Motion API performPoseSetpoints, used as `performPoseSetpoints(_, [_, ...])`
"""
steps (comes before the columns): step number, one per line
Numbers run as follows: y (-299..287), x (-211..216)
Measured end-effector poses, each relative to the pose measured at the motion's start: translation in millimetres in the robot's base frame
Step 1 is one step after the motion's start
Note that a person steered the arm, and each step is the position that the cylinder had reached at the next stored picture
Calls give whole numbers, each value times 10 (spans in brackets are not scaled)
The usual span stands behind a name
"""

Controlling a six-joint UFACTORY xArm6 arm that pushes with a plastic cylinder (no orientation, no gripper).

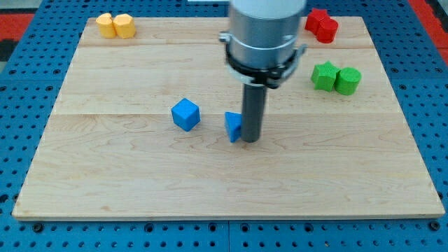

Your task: Separate the yellow hexagon from the yellow heart

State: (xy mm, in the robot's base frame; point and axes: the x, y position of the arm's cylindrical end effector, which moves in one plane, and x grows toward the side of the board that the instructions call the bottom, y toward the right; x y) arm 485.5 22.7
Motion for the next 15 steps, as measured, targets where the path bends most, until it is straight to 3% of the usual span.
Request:
performPoseSetpoints(2, [-432,-209])
performPoseSetpoints(3, [73,-80])
performPoseSetpoints(4, [258,-569])
performPoseSetpoints(5, [-65,-1319])
performPoseSetpoints(7, [-1534,-2710])
performPoseSetpoints(8, [-1789,-2943])
performPoseSetpoints(15, [-3234,-2941])
